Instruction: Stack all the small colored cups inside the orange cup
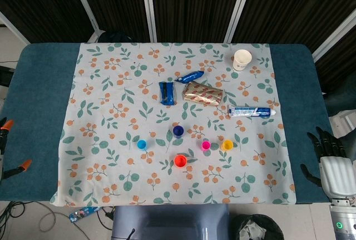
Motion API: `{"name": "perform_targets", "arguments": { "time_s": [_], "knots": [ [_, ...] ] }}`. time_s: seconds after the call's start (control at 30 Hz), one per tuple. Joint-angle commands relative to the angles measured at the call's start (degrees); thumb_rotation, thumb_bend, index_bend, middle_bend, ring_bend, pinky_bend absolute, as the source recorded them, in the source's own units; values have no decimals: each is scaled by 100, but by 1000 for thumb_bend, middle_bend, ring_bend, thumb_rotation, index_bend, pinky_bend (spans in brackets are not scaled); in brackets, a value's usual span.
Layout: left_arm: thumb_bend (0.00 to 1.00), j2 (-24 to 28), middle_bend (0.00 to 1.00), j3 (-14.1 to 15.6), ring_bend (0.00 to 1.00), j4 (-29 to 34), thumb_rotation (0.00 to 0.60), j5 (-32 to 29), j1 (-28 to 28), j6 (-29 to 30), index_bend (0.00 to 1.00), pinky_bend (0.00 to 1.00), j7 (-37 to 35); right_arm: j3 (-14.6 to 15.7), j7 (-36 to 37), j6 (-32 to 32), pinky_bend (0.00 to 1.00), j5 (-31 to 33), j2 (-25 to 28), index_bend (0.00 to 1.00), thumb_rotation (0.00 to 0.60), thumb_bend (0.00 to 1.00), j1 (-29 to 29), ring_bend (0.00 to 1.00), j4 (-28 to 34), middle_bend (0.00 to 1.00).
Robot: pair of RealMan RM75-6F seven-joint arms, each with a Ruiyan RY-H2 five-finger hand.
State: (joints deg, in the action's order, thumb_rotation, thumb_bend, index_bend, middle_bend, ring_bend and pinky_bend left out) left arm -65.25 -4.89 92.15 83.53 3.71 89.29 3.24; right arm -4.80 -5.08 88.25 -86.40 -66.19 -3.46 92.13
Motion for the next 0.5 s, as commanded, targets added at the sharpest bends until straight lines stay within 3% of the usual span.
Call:
{"name": "perform_targets", "arguments": {
  "time_s": [0.03,0.5],
  "knots": [
    [75,-35,0,-4,0,2,600,-9,26,-46,26,0,30,-7,-2,-3,137,22,3,126,600,346,3,62,-14,42],
    [74,-45,0,113,0,109,600,105,80,-203,26,0,136,-30,114,46,137,136,94,120,600,346,85,62,38,43]
  ]
}}
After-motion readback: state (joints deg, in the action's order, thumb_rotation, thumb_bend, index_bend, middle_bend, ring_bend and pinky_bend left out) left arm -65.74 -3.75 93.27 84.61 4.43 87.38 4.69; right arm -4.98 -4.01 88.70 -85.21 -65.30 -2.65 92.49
